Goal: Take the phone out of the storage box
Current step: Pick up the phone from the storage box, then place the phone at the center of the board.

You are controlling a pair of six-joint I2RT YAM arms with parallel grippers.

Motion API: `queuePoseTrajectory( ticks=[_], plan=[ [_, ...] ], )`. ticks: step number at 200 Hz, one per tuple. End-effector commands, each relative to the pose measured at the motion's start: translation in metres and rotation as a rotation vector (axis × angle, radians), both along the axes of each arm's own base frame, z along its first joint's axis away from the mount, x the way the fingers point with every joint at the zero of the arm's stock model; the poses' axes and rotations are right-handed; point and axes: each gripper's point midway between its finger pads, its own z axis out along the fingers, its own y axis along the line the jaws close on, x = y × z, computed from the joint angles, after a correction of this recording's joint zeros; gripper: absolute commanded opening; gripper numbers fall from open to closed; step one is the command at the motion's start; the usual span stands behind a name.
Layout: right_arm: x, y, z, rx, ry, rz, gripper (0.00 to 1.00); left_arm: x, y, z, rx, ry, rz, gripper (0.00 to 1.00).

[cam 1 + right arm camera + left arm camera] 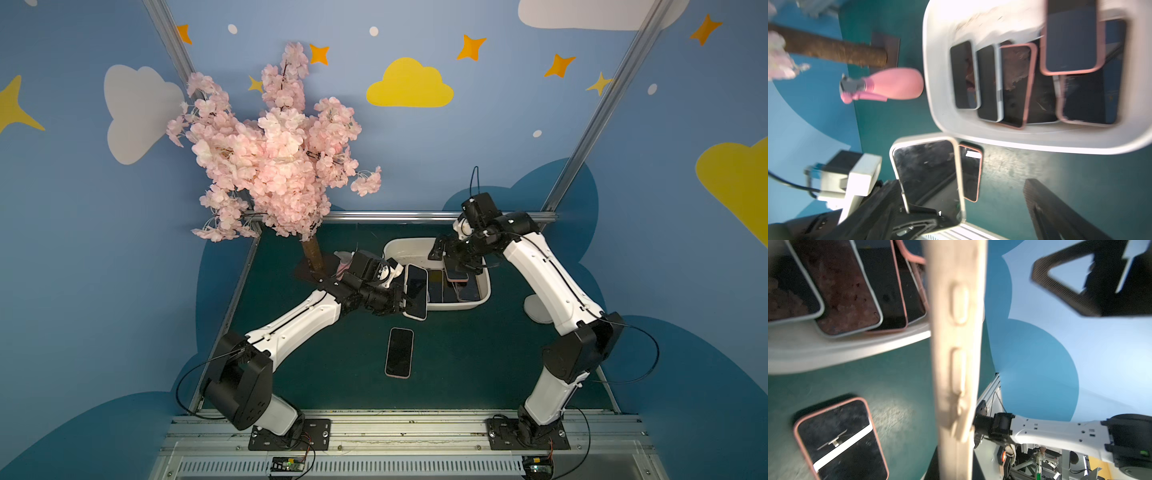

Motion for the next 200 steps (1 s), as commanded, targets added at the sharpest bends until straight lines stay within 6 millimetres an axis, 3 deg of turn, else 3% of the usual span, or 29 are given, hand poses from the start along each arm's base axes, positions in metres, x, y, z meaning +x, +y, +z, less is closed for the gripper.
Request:
queuePoseTrajectory(
  ticks=[1, 39, 79, 124, 200],
  plan=[
    [-0.011, -0.018, 0.023, 0.011, -0.068, 0.001, 0.99, -0.030, 0.023, 0.004, 0.046, -0.059, -0.033, 0.02],
    [-0.027, -0.022, 0.012, 0.036, -0.082, 0.039, 0.99, -0.074, 0.070, -0.030, 0.175, -0.004, 0.039, 0.03],
    [-0.034, -0.012, 0.010, 0.120, -0.122, 0.098, 0.99, -0.084, 0.096, -0.057, 0.260, 0.007, 0.126, 0.02],
    [-0.047, -0.003, 0.018, 0.198, -0.104, 0.150, 0.99, -0.083, 0.108, -0.085, 0.371, 0.061, 0.150, 0.02],
    [-0.081, -0.023, 0.012, 0.172, -0.152, 0.187, 0.99, -0.075, 0.098, -0.130, 0.391, 0.096, 0.120, 0.02]
  ],
)
